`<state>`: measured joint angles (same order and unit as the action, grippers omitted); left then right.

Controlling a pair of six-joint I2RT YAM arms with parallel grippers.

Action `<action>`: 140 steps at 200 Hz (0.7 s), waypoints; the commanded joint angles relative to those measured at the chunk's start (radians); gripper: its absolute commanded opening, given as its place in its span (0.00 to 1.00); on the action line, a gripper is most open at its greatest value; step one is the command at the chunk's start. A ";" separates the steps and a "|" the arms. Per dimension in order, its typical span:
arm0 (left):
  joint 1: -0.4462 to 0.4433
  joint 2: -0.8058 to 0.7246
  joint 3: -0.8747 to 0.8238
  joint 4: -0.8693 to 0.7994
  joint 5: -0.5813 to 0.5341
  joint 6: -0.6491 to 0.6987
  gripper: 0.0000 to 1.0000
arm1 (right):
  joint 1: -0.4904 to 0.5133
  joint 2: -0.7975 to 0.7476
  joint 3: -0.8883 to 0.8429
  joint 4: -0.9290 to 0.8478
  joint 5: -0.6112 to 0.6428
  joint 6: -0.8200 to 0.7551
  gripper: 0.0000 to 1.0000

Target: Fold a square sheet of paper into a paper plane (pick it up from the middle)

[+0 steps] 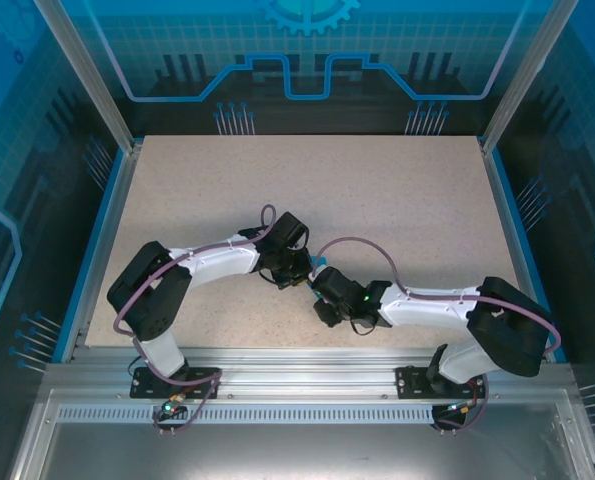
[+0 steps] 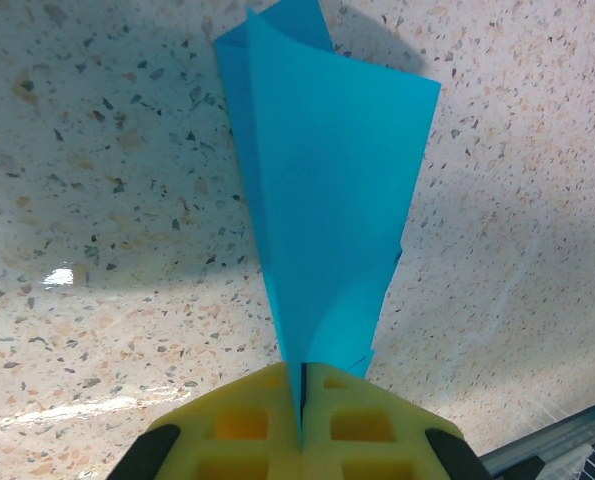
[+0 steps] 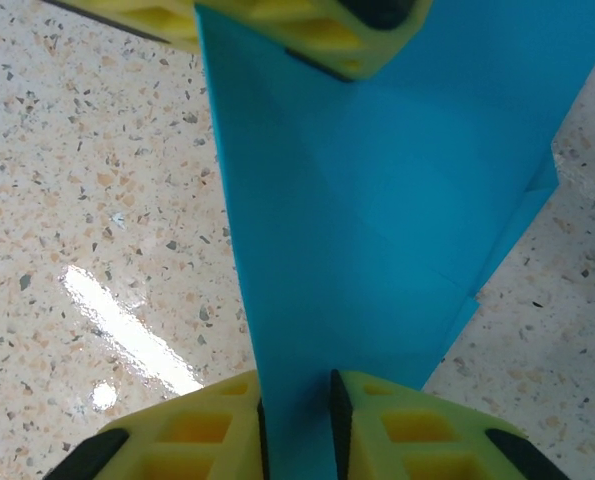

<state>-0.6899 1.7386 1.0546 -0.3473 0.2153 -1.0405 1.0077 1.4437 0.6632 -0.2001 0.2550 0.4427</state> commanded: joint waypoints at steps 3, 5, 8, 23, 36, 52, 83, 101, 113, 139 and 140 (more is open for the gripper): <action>0.000 -0.018 0.028 -0.031 0.026 -0.002 0.00 | 0.011 0.012 0.025 0.021 0.020 0.011 0.18; 0.001 -0.018 0.028 -0.032 0.026 -0.002 0.00 | 0.011 0.012 0.025 0.021 0.020 0.011 0.18; 0.001 -0.018 0.028 -0.032 0.026 -0.002 0.00 | 0.011 0.012 0.025 0.021 0.021 0.012 0.18; 0.001 -0.019 0.027 -0.033 0.026 -0.001 0.00 | 0.010 0.014 0.023 0.018 0.029 0.016 0.15; 0.001 -0.019 0.028 -0.034 0.026 0.000 0.00 | 0.009 0.013 0.019 0.022 0.026 0.019 0.13; 0.001 -0.023 0.027 -0.036 0.023 0.003 0.01 | 0.005 0.015 0.007 0.036 0.006 0.028 0.10; 0.001 -0.029 0.025 -0.037 0.019 0.003 0.02 | -0.015 0.019 -0.012 0.058 -0.045 0.052 0.15; 0.001 -0.026 0.027 -0.038 0.022 0.003 0.03 | -0.014 0.014 -0.004 0.044 -0.061 0.051 0.18; 0.000 -0.026 0.026 -0.041 0.021 0.003 0.03 | -0.013 0.005 0.015 0.022 -0.066 0.051 0.24; 0.001 -0.026 0.023 -0.038 0.021 0.000 0.02 | -0.015 -0.009 0.030 0.011 -0.061 0.079 0.26; 0.000 -0.026 0.022 -0.038 0.021 0.000 0.02 | -0.014 -0.010 0.030 0.011 -0.062 0.081 0.26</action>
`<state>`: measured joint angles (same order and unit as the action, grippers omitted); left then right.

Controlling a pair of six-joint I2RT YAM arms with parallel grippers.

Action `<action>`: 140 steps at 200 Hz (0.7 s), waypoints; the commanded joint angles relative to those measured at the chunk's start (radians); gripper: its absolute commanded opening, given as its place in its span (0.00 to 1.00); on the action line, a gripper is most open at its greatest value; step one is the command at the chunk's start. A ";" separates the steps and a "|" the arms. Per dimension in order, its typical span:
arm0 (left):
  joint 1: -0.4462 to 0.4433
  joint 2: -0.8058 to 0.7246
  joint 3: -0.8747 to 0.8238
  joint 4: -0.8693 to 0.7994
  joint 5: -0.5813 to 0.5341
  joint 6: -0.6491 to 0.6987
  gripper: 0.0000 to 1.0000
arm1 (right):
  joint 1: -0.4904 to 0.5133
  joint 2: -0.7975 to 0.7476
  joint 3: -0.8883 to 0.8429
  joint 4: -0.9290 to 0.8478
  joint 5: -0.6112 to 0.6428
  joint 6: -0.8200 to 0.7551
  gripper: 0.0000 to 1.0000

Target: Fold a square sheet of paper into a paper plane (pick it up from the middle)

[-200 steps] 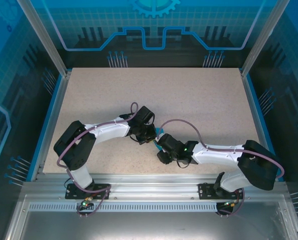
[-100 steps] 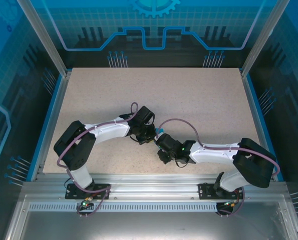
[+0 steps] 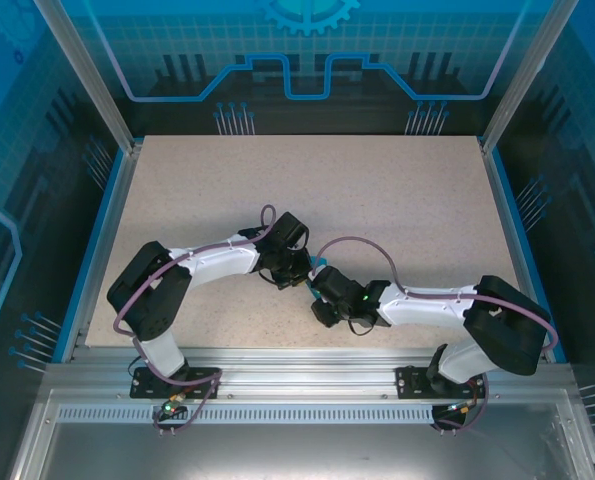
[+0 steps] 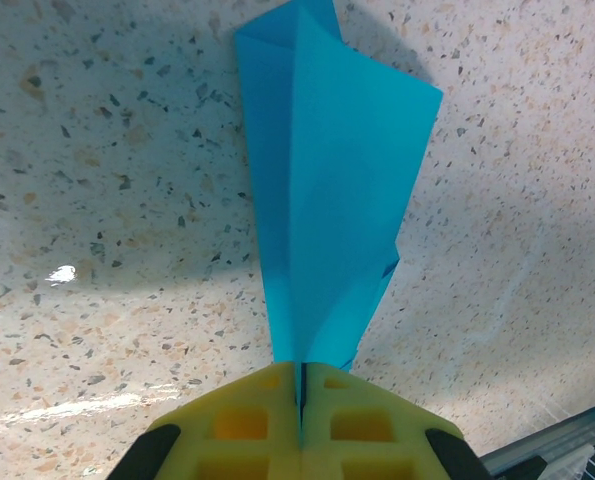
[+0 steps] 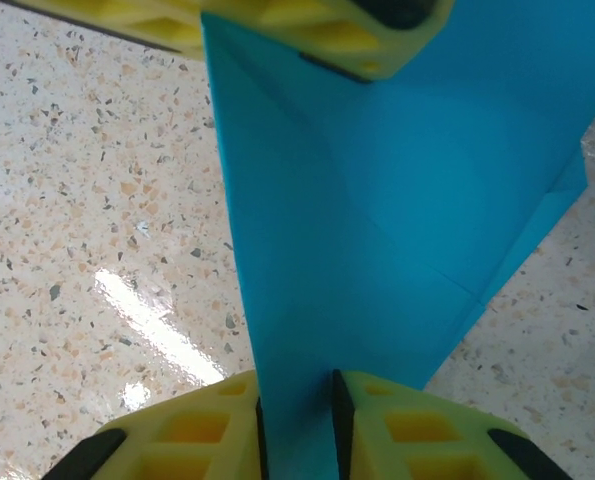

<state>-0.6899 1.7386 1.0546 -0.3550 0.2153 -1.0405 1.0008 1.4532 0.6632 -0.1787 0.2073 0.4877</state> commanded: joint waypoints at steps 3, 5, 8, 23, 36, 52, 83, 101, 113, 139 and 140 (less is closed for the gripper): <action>0.000 -0.027 0.021 -0.031 0.022 0.000 0.02 | -0.007 -0.021 0.030 -0.009 -0.016 0.043 0.26; 0.001 -0.027 0.022 -0.031 0.021 -0.002 0.02 | -0.007 -0.022 0.030 -0.008 -0.016 0.046 0.27; 0.001 -0.027 0.022 -0.031 0.021 -0.002 0.02 | -0.007 -0.022 0.031 -0.008 -0.015 0.054 0.27; 0.000 -0.028 0.019 -0.030 0.021 0.000 0.02 | -0.007 -0.026 0.032 -0.006 -0.011 0.077 0.28; 0.001 -0.028 0.019 -0.031 0.022 0.000 0.02 | -0.007 -0.031 0.032 -0.007 0.002 0.097 0.31; 0.000 -0.028 0.018 -0.031 0.023 0.000 0.02 | -0.007 -0.029 0.036 -0.008 0.003 0.100 0.31; 0.001 -0.029 0.016 -0.030 0.023 -0.002 0.02 | -0.007 -0.016 0.049 -0.015 0.004 0.102 0.30; 0.000 -0.028 0.015 -0.029 0.023 -0.004 0.02 | -0.007 -0.010 0.052 -0.005 0.006 0.109 0.27; 0.000 -0.028 0.015 -0.030 0.023 -0.003 0.02 | -0.007 -0.006 0.055 -0.002 0.001 0.109 0.24; -0.002 -0.030 0.013 -0.029 0.023 -0.004 0.02 | -0.007 0.007 0.061 -0.011 0.017 0.119 0.17; -0.001 -0.030 0.013 -0.030 0.023 -0.004 0.02 | -0.007 0.007 0.061 -0.011 0.018 0.119 0.16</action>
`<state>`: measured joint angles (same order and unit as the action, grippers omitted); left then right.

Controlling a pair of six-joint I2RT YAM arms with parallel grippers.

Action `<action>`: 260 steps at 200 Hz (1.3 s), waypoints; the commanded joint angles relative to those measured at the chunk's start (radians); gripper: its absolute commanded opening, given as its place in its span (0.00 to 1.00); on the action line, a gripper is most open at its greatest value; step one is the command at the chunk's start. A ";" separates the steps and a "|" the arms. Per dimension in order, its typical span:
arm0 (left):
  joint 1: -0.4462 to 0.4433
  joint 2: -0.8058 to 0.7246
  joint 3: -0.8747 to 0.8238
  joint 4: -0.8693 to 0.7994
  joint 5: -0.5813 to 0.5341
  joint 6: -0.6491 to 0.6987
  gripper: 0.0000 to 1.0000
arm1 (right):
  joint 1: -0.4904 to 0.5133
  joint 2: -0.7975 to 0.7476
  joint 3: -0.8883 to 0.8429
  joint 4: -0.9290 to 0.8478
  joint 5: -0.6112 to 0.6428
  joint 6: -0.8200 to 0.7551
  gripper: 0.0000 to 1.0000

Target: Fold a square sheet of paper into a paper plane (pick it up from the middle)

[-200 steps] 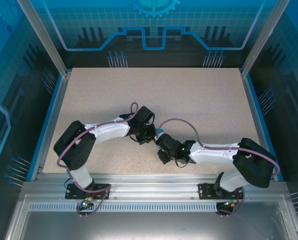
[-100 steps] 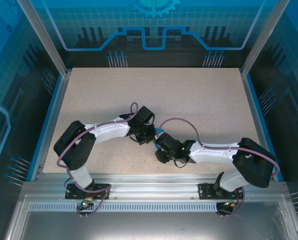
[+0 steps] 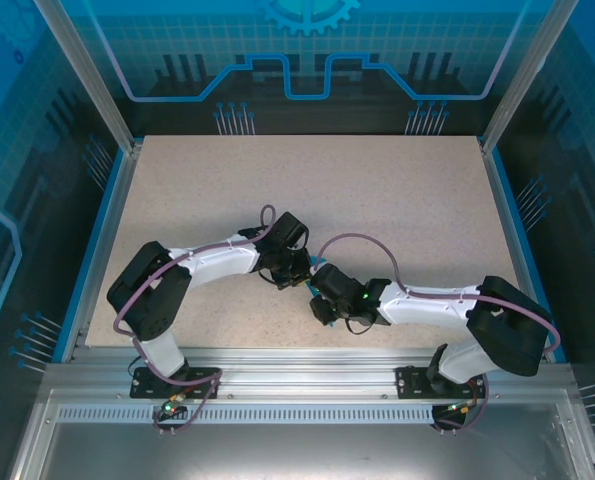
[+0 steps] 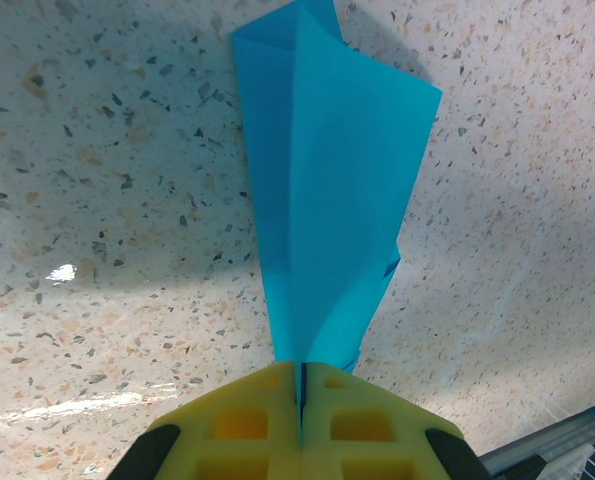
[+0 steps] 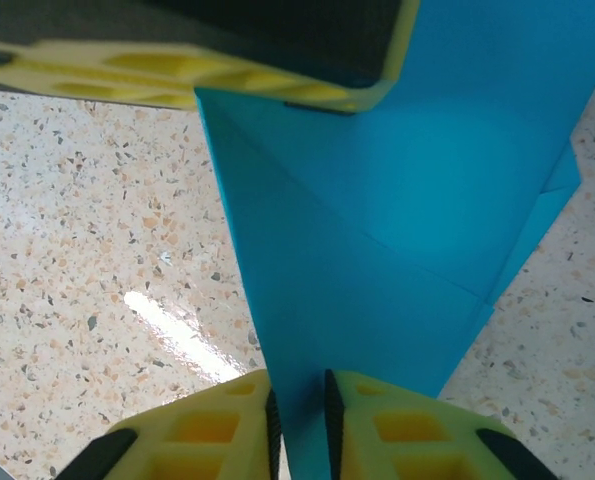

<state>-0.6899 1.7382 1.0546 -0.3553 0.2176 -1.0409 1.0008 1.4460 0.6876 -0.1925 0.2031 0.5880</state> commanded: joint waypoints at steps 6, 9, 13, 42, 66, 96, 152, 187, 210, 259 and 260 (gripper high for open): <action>-0.002 -0.029 0.013 -0.030 0.020 -0.004 0.02 | -0.007 0.019 0.038 0.003 0.022 0.019 0.15; -0.001 -0.029 0.013 -0.029 0.021 -0.004 0.02 | -0.008 0.020 0.037 0.004 0.023 0.020 0.14; -0.002 -0.031 0.013 -0.030 0.020 -0.004 0.02 | -0.008 0.022 0.035 0.004 0.021 0.019 0.14; -0.001 -0.035 0.010 -0.031 0.020 -0.005 0.03 | -0.010 0.031 0.032 -0.002 0.018 0.030 0.09; -0.001 -0.043 0.007 -0.032 0.017 -0.002 0.07 | -0.018 0.032 0.015 0.022 -0.007 0.031 0.05; 0.001 -0.071 0.007 -0.037 0.003 0.004 0.27 | -0.038 0.016 -0.031 0.079 -0.062 0.039 0.01; 0.000 -0.206 -0.030 -0.049 -0.101 0.008 0.62 | -0.124 -0.031 -0.180 0.269 -0.204 0.104 0.01; 0.001 -0.272 -0.118 0.027 -0.109 -0.020 0.60 | -0.193 -0.049 -0.258 0.379 -0.294 0.141 0.01; 0.001 -0.280 -0.155 0.070 -0.096 -0.026 0.56 | -0.239 -0.048 -0.292 0.448 -0.376 0.162 0.02; -0.002 -0.247 -0.194 0.172 -0.028 0.001 0.46 | -0.333 -0.098 -0.285 0.454 -0.528 0.157 0.05; -0.003 -0.245 -0.194 0.174 -0.027 0.002 0.46 | -0.334 -0.098 -0.285 0.445 -0.530 0.156 0.05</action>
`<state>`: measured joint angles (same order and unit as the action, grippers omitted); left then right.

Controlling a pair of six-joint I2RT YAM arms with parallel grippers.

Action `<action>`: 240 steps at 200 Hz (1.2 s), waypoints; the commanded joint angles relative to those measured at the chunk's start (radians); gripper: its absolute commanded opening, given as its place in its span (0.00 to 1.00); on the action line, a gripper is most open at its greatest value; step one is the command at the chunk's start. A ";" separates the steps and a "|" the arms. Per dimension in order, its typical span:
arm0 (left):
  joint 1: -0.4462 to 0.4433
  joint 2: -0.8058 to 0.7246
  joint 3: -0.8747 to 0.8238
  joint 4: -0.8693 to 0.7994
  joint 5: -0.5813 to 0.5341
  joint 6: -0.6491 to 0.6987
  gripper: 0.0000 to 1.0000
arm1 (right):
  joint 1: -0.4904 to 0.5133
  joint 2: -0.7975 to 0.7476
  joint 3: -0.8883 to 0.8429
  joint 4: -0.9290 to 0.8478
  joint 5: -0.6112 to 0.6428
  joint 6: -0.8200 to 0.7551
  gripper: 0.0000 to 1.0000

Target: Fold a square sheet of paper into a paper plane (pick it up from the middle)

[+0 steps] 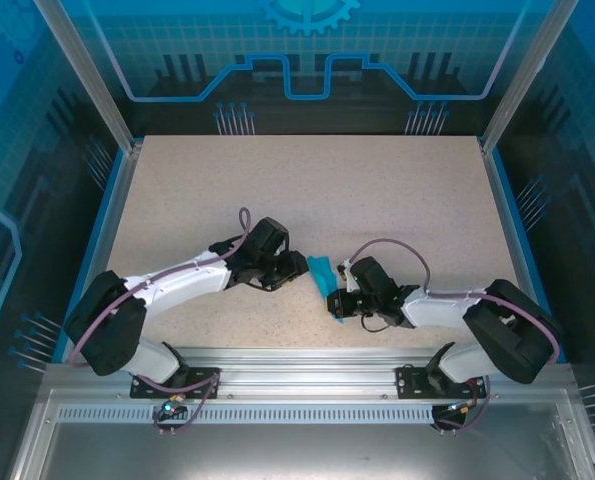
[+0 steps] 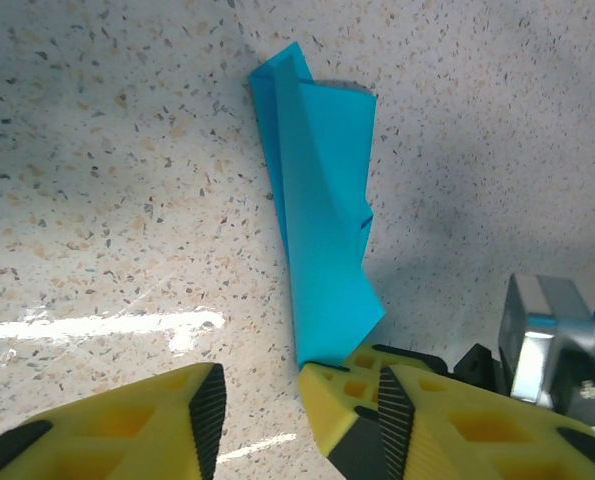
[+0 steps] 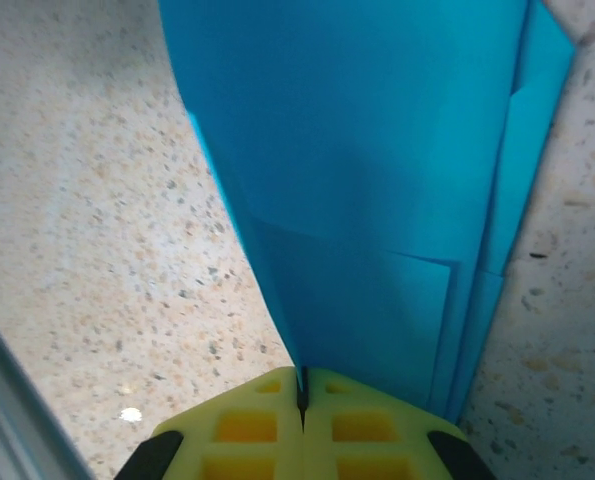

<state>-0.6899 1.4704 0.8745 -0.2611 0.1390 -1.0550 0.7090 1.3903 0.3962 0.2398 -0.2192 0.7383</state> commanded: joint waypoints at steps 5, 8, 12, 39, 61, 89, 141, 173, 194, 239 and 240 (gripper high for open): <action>-0.002 0.029 -0.015 0.090 0.061 0.017 0.46 | -0.050 -0.046 0.012 -0.004 -0.115 0.001 0.05; -0.003 0.034 -0.015 0.099 0.067 0.016 0.46 | -0.055 -0.048 0.016 -0.014 -0.120 -0.004 0.06; -0.002 0.039 -0.015 0.111 0.075 0.014 0.46 | -0.062 -0.047 0.019 -0.025 -0.124 -0.007 0.06; -0.014 0.084 0.000 0.183 0.119 0.017 0.42 | -0.109 -0.022 0.022 -0.013 -0.200 -0.003 0.06; -0.029 0.137 0.040 0.185 0.135 0.041 0.39 | -0.150 0.008 0.029 -0.019 -0.243 0.015 0.06; -0.051 0.200 0.076 0.211 0.144 0.060 0.37 | -0.194 0.077 0.029 0.025 -0.338 0.036 0.06; -0.063 0.265 0.105 0.255 0.134 0.090 0.37 | -0.249 0.121 0.017 0.109 -0.416 0.055 0.06; -0.065 0.292 0.115 0.263 0.131 0.101 0.37 | -0.255 0.091 0.023 0.065 -0.407 0.037 0.08; -0.064 0.317 0.131 0.258 0.126 0.105 0.37 | -0.255 0.081 0.030 0.036 -0.391 0.017 0.11; -0.064 0.352 0.157 0.261 0.117 0.109 0.35 | -0.245 0.022 0.065 -0.142 -0.306 -0.051 0.27; -0.063 0.353 0.157 0.260 0.117 0.109 0.35 | -0.244 0.020 0.066 -0.146 -0.304 -0.052 0.27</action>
<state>-0.7475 1.8023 0.9997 -0.0120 0.2592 -0.9760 0.4702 1.4578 0.4229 0.2245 -0.5762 0.7433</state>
